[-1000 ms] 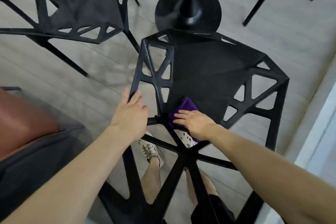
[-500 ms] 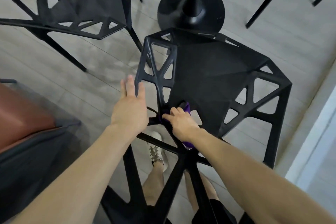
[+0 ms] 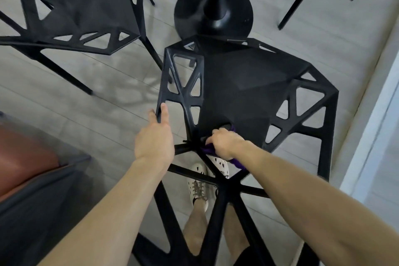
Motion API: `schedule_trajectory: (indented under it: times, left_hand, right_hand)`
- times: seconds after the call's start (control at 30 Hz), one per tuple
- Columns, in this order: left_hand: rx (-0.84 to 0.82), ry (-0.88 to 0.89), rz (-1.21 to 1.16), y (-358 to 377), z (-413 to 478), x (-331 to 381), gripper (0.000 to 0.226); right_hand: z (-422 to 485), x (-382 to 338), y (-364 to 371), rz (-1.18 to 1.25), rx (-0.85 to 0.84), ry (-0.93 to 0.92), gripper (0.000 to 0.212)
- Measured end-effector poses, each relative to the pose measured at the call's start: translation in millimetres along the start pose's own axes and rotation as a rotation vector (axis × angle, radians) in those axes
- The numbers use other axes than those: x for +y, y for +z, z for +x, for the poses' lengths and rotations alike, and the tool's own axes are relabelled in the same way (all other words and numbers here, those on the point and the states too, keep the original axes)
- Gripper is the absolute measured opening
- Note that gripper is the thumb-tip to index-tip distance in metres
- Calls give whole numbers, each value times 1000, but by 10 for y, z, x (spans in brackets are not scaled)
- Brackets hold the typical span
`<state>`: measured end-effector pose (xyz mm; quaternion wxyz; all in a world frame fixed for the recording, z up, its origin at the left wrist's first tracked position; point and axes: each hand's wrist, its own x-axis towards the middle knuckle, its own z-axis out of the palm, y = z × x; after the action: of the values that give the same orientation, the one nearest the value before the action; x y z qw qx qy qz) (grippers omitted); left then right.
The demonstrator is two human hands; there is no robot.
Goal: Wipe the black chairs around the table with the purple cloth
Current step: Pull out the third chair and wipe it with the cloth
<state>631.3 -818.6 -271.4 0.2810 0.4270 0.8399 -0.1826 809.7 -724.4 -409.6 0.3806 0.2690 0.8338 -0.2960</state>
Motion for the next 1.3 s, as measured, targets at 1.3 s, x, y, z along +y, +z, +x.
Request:
schedule_trajectory:
  times: [1.3]
  left_hand:
    - [-35, 195, -174, -868, -1160, 1477, 50]
  right_hand:
    - [-2851, 1741, -1351, 285, 482, -22, 48]
